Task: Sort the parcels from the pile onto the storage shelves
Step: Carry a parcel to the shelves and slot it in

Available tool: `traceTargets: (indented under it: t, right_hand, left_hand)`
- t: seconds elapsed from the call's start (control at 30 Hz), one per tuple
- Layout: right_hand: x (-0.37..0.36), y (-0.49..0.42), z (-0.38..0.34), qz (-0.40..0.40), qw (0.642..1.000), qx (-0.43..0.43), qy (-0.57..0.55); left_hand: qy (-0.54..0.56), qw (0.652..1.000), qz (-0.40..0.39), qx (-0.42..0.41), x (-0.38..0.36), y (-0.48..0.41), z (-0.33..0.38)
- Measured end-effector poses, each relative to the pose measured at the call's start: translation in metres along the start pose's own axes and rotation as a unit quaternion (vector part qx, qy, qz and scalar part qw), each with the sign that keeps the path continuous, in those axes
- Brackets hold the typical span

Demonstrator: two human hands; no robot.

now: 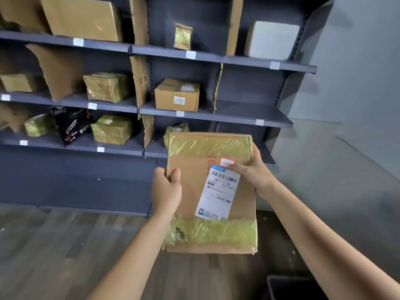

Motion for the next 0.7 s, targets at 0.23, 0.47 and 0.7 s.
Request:
traceTargets:
  t: [0.23, 0.47, 0.7]
  right_hand:
    - [-0.101, -0.115, -0.007, -0.107, 0.994, 0.01, -0.028]
    - [-0.234, -0.234, -0.029, -0.189, 0.98, 0.003, -0.061]
    - [-0.383, -0.293, -0.045, -0.268, 0.96, 0.009, -0.076]
  left_hand:
    - [0.0, 0.997, 0.073, 0.01, 0.053, -0.107, -0.018]
    - [-0.023, 0.986, 0.167, 0.014, 0.128, -0.223, -0.03]
    - [-0.042, 0.96, 0.27, 0.052, 0.223, -0.293, -0.068]
Point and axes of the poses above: each hand's wrist, its own y-axis away from the middle knuckle, its own x-axis out of the back of the hand, z = x × y, the point moved 1 cm from there along -y, towards the middle knuckle, and after that the axes turned 4 degrees about -y, right-handed, at the moved point
